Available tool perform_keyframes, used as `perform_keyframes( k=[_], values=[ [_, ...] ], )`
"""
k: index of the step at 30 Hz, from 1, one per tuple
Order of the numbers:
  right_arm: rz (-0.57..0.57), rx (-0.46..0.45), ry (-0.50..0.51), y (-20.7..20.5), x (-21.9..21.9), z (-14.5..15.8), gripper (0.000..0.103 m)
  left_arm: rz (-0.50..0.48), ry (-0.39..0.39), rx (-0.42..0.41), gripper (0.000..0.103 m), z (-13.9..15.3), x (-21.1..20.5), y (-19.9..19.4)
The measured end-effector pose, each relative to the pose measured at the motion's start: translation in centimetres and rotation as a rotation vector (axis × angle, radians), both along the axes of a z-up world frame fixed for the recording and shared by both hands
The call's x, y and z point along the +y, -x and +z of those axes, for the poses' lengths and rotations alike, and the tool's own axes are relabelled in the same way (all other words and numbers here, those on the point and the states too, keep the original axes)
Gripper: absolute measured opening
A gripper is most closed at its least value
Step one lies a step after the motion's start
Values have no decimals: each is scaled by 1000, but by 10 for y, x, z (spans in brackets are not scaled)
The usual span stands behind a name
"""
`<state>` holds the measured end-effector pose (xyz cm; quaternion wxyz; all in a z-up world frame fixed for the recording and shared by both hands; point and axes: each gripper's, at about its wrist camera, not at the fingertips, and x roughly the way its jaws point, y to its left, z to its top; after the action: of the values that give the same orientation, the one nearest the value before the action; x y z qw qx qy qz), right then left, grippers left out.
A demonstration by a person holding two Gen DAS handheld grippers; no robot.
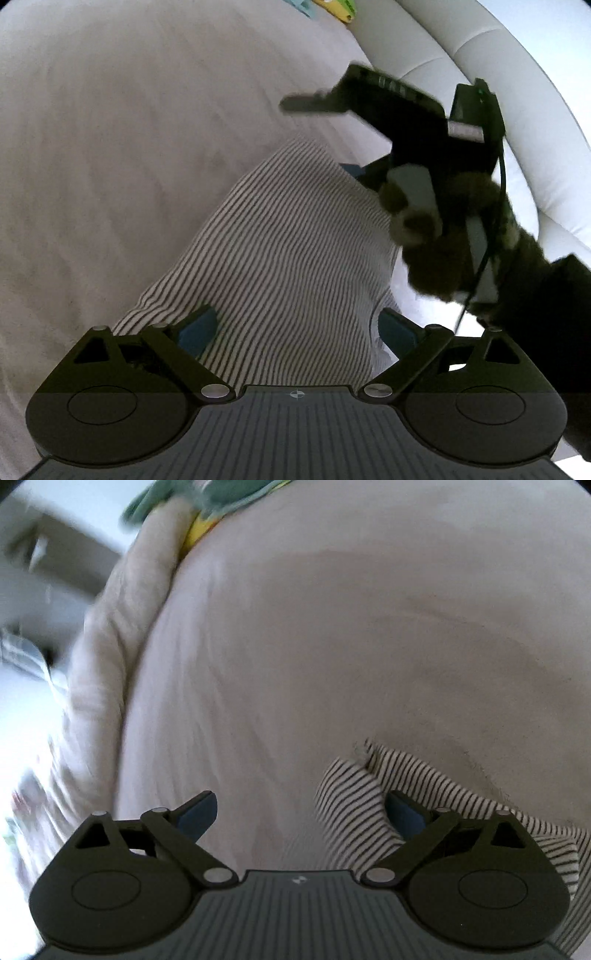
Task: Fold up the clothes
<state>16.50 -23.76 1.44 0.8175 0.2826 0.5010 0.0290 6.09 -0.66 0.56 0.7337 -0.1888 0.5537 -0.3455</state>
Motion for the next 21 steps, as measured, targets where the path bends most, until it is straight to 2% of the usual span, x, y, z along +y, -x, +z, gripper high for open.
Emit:
perform_keyframes(
  k=[3,4,10,13,15,18,21],
  values=[
    [144,25,130,-4,24,8,100,6,14,14,98,-7,-12,-14],
    [133,31,103,-8,21,6,101,4,12,10,98,-8,-12,-14],
    [15,50,-145,-30,-6,-9,103,-7,-1,-15,99,-7,-12,-12],
    [43,-103,-343,-14,-9,25,103,2,11,-9,99,-5,-9,-13],
    [66,-207,-410,-3,-10,55,103,18,21,-3,100,-6,-7,-13],
    [55,-257,-352,1,-11,83,103,37,29,6,100,-6,2,-12],
    [-37,-261,-83,10,-18,100,103,56,36,19,100,-2,7,-15]
  ],
)
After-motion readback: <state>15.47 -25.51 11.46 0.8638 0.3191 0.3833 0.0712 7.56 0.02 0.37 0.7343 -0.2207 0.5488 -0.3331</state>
